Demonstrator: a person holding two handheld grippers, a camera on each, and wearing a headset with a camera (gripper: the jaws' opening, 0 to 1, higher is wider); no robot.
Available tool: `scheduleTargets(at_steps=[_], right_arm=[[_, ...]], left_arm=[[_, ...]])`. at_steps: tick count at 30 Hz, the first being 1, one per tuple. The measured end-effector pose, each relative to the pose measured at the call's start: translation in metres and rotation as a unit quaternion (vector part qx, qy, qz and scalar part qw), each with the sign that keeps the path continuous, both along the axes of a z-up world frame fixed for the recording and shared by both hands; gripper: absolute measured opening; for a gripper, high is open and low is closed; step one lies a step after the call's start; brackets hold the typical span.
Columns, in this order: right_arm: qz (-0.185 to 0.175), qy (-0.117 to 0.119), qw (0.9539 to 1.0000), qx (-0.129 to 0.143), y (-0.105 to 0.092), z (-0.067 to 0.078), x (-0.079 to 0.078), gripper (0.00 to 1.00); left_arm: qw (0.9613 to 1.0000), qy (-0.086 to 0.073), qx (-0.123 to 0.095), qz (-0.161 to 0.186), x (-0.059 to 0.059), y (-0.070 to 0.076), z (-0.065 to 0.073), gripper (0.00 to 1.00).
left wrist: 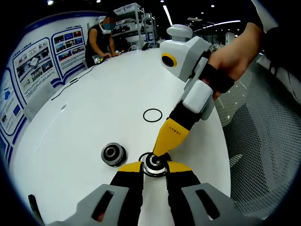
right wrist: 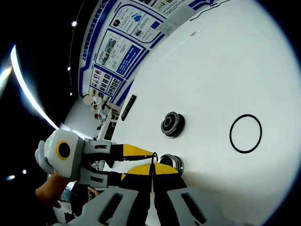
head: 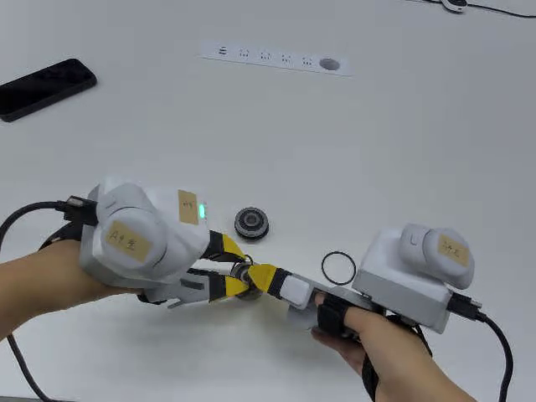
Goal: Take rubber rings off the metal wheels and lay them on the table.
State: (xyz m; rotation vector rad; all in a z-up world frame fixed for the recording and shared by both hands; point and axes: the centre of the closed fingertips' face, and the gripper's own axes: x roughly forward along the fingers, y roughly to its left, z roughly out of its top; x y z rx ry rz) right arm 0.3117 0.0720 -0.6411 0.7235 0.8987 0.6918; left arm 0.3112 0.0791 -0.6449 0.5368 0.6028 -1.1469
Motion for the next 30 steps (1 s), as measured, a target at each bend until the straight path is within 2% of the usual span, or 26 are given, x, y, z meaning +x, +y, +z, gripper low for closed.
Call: scheduleTargets(at_steps=[2,6,8,10,15,17,23,30], right_arm=[[-0.001,0.001,0.9999,0.012,0.002,0.004,0.0,0.02],[-0.02,0.002,0.9989,0.042,-0.001,0.017,0.006,0.02],[-0.035,0.003,0.9982,0.049,-0.007,0.021,0.011,0.02],[-0.049,0.001,0.9975,0.051,-0.014,0.022,0.017,0.02],[-0.1,0.006,0.994,0.045,-0.048,0.018,0.029,0.02],[-0.121,0.009,0.992,0.035,-0.064,0.012,0.032,0.02],[-0.174,0.023,0.984,0.028,-0.102,0.0,0.035,0.02],[-0.201,0.032,0.9789,0.02,-0.124,-0.008,0.036,0.02]], left_arm=[[0.9999,0.001,-0.01,0.007,0.0,0.004,0.005,0.2],[0.9992,-0.014,-0.028,0.025,0.006,0.009,0.02,0.21],[0.9984,-0.014,-0.039,0.039,0.01,0.01,0.024,0.22],[0.9982,-0.017,-0.039,0.041,0.012,0.01,0.027,0.23],[0.9977,-0.019,-0.051,0.039,0.015,0.002,0.031,0.24],[0.9977,-0.018,-0.054,0.036,0.015,-0.002,0.03,0.24],[0.9974,-0.012,-0.061,0.035,0.015,-0.01,0.028,0.25],[0.9967,-0.009,-0.068,0.042,0.012,-0.008,0.029,0.24]])
